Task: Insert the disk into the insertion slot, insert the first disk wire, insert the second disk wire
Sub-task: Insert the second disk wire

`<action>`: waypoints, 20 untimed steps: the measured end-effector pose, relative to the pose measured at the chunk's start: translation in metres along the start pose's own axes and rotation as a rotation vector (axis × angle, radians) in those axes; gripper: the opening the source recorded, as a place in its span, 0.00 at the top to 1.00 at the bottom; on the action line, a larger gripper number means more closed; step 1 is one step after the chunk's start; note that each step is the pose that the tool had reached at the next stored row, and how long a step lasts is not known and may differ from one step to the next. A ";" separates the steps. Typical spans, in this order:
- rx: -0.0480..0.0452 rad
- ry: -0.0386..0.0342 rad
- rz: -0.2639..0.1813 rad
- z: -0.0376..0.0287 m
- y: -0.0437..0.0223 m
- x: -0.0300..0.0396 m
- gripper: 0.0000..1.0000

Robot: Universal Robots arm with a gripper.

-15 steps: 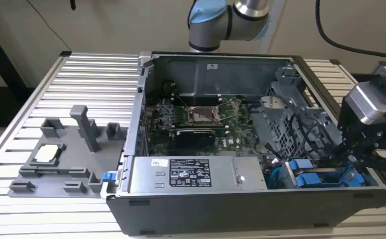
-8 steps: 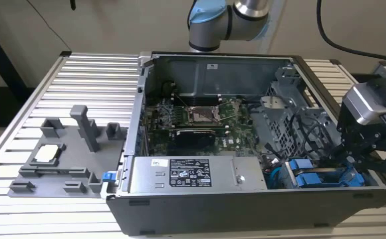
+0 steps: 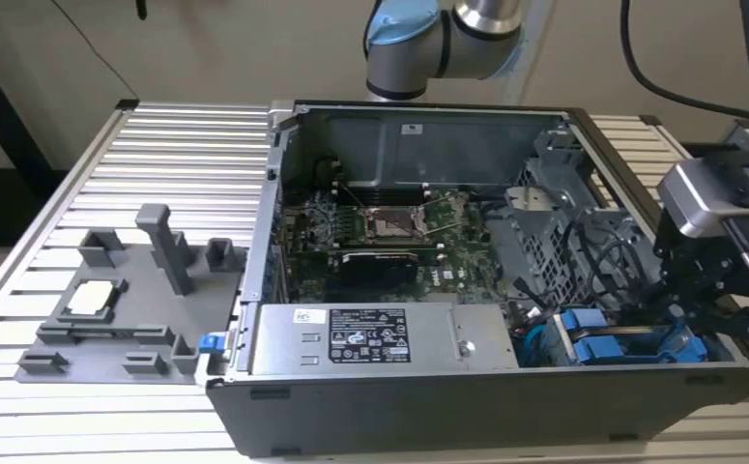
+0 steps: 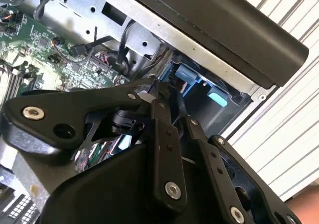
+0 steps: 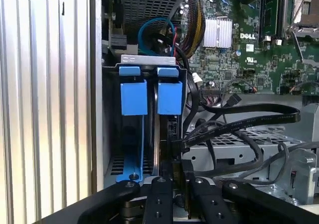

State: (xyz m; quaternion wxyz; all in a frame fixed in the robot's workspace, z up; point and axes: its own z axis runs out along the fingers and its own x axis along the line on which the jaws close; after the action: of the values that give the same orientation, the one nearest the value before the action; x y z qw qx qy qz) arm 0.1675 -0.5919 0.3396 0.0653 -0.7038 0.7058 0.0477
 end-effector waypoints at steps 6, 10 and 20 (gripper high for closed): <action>0.0069 0.0009 0.043 0.0003 0.0018 -0.0001 0.81; 0.0092 0.0012 0.057 0.0003 0.0024 -0.0003 0.81; 0.0100 0.0013 0.062 0.0011 0.0029 -0.0030 0.81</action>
State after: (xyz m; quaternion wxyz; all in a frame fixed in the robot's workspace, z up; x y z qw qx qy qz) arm 0.1646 -0.5887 0.3389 0.0669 -0.6813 0.7275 0.0457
